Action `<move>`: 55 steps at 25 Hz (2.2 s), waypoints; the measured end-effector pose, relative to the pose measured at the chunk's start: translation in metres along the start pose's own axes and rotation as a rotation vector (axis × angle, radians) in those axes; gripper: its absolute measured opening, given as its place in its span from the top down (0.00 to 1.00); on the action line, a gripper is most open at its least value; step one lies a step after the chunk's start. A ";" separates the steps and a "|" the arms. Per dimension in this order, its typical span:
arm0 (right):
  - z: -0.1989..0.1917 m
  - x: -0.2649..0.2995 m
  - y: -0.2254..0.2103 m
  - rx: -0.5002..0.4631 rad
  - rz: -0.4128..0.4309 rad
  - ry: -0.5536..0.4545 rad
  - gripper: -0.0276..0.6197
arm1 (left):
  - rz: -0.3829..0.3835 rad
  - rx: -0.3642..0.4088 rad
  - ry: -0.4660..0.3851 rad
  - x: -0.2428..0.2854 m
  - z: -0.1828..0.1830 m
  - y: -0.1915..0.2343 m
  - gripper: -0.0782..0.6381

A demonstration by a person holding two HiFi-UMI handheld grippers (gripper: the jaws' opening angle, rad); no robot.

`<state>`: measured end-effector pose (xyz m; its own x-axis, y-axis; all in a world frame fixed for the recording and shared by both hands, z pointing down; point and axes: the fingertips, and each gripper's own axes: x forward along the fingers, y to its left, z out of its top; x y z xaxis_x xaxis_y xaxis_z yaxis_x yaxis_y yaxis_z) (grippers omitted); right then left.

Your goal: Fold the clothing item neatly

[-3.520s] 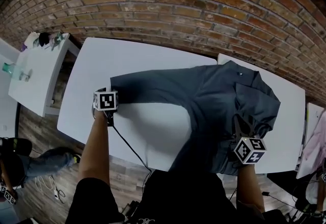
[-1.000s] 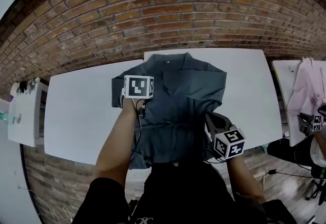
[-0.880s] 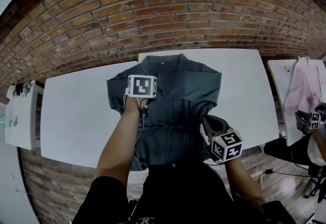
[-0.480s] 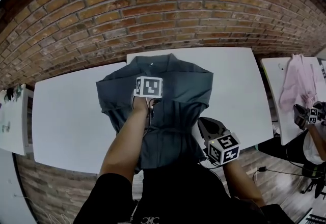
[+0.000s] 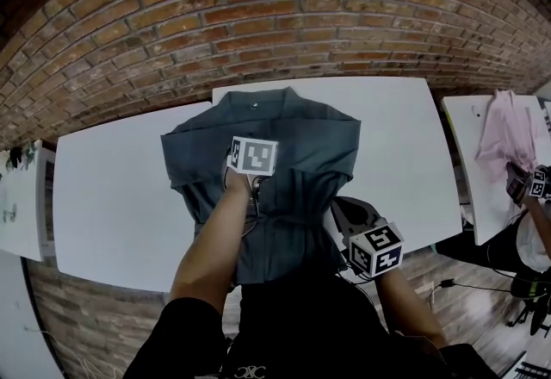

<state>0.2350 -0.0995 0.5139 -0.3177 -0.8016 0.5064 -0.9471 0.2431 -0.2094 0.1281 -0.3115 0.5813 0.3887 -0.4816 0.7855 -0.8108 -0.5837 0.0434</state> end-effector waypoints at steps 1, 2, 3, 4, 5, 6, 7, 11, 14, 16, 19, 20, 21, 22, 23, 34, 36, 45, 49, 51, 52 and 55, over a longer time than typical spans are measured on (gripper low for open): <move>0.001 0.002 0.003 -0.001 0.006 -0.003 0.95 | 0.010 -0.008 -0.014 -0.007 -0.002 0.005 0.66; 0.002 0.003 0.005 -0.004 0.013 -0.006 0.95 | 0.018 -0.013 -0.031 -0.014 -0.006 0.011 0.70; 0.003 0.004 0.007 -0.006 0.018 -0.010 0.95 | 0.021 -0.015 -0.051 -0.023 -0.009 0.015 0.81; 0.005 0.005 0.010 -0.008 0.024 -0.015 0.95 | 0.018 -0.014 -0.078 -0.032 -0.013 0.019 0.89; 0.007 0.006 0.012 -0.009 0.028 -0.023 0.95 | 0.010 -0.012 -0.108 -0.042 -0.016 0.022 0.89; 0.010 0.007 0.013 -0.010 0.032 -0.034 0.95 | 0.001 -0.015 -0.137 -0.051 -0.019 0.025 0.89; 0.013 0.008 0.015 -0.010 0.036 -0.048 0.95 | -0.003 -0.022 -0.162 -0.061 -0.023 0.028 0.89; 0.025 0.011 0.022 -0.009 0.042 -0.098 0.95 | 0.020 -0.061 -0.231 -0.098 -0.042 0.045 0.90; 0.030 0.014 0.027 -0.011 0.059 -0.119 0.95 | 0.051 -0.072 -0.239 -0.123 -0.064 0.054 0.90; 0.031 0.015 0.029 -0.014 0.077 -0.124 0.95 | 0.070 -0.085 -0.227 -0.136 -0.085 0.057 0.90; 0.033 0.018 0.031 -0.017 0.107 -0.130 0.95 | 0.046 -0.135 -0.204 -0.147 -0.118 0.057 0.90; 0.032 0.018 0.032 -0.019 0.119 -0.127 0.95 | 0.040 -0.157 -0.201 -0.151 -0.127 0.058 0.90; 0.031 0.018 0.034 -0.022 0.130 -0.122 0.95 | 0.044 -0.176 -0.199 -0.157 -0.136 0.058 0.90; 0.030 0.018 0.035 -0.027 0.139 -0.117 0.95 | 0.053 -0.188 -0.199 -0.164 -0.143 0.060 0.90; 0.029 0.018 0.036 -0.035 0.145 -0.114 0.95 | 0.061 -0.194 -0.202 -0.171 -0.149 0.062 0.90; 0.018 -0.006 0.053 -0.035 0.062 -0.137 0.95 | 0.054 -0.135 -0.236 -0.214 -0.188 0.080 0.90; 0.011 -0.015 0.064 -0.031 0.041 -0.132 0.95 | 0.024 -0.114 -0.240 -0.224 -0.197 0.081 0.90; -0.051 -0.061 0.121 -0.005 -0.064 -0.089 0.95 | -0.071 -0.025 -0.238 -0.262 -0.269 0.090 0.90; -0.080 -0.075 0.148 -0.007 -0.098 -0.062 0.95 | -0.065 0.046 -0.197 -0.270 -0.307 0.090 0.90; -0.094 -0.083 0.162 -0.024 -0.106 -0.039 0.95 | -0.074 0.087 -0.159 -0.271 -0.331 0.085 0.90; -0.101 -0.086 0.168 -0.033 -0.107 -0.027 0.95 | -0.081 0.100 -0.141 -0.272 -0.344 0.082 0.90; -0.122 -0.091 0.179 -0.047 -0.103 0.010 0.95 | -0.111 0.104 -0.101 -0.273 -0.377 0.075 0.90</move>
<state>0.0894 0.0835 0.5323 -0.2188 -0.8181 0.5318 -0.9758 0.1853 -0.1164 -0.2042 0.0224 0.6034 0.5197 -0.4704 0.7132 -0.7130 -0.6987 0.0587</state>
